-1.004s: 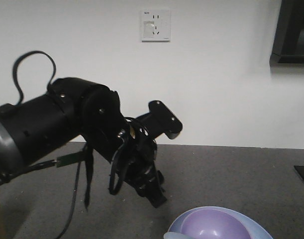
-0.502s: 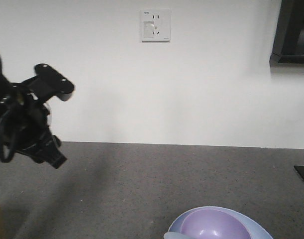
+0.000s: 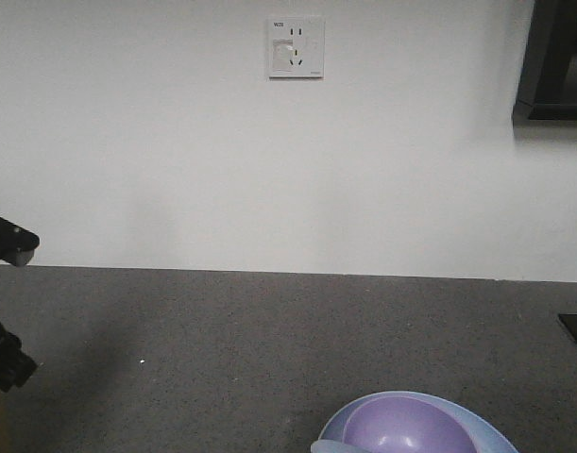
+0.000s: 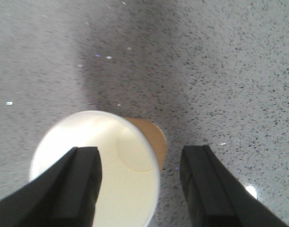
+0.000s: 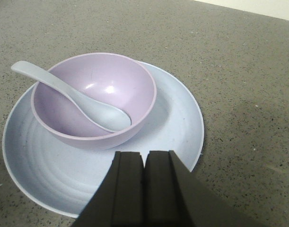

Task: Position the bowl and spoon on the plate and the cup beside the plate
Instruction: 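Swing the left gripper to the brown paper cup and grasp it, then carry the cup beside the plate and set it down with the left gripper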

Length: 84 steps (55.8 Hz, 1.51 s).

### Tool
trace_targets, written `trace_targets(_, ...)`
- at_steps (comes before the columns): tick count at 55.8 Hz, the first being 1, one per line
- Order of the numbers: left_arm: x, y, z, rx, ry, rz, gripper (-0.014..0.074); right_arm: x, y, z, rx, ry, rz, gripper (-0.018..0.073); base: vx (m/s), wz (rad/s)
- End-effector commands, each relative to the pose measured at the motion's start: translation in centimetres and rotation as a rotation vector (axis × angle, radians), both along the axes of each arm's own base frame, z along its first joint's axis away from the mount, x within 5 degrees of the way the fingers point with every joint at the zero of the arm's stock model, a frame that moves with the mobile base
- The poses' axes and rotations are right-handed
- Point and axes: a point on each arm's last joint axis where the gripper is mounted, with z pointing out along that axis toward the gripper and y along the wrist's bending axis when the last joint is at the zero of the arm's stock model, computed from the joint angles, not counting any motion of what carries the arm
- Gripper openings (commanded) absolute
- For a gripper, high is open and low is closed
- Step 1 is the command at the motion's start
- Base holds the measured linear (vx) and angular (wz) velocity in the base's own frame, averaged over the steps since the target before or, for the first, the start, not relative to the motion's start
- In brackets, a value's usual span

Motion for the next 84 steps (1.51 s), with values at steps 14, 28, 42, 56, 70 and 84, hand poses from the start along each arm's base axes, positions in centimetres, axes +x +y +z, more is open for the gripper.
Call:
trace_targets(14, -0.4, 0.0, -2.4, -0.025, -0.047, 0.016, 0.0445, 0.4, -0.2, 1.3, 0.011, -0.080, -0.027, -0.0008, 0.00, 0.00)
trace_targets(28, -0.1, 0.0, -2.5, -0.024, -0.041, 0.015, -0.0001, 0.4, -0.2, 1.4, 0.015, -0.083, -0.029, -0.0008, 0.00, 0.00)
trace_targets(42, -0.4, -2.2, 2.1, -0.046, -0.118, -0.059, -0.0005, 0.4, -0.2, 1.4, 0.015, -0.081, -0.029, -0.0008, 0.00, 0.00)
trace_targets(56, -1.9, -10.1, 6.1, -0.080, -0.219, -0.343, -0.0003, 0.4, -0.1, 1.4, 0.021, -0.081, -0.030, -0.0008, 0.00, 0.00)
trace_targets(70, -2.1, -17.5, 4.7, -0.104, -0.185, -0.503, -0.0003, 0.4, -0.1, 1.4, 0.021, -0.081, -0.030, -0.0008, 0.00, 0.00)
trace_targets(84, -2.4, -22.3, 1.1, -0.070, -0.106, -0.609, -0.0003, 0.4, -0.1, 1.3, 0.021, -0.074, -0.026, -0.0008, 0.00, 0.00)
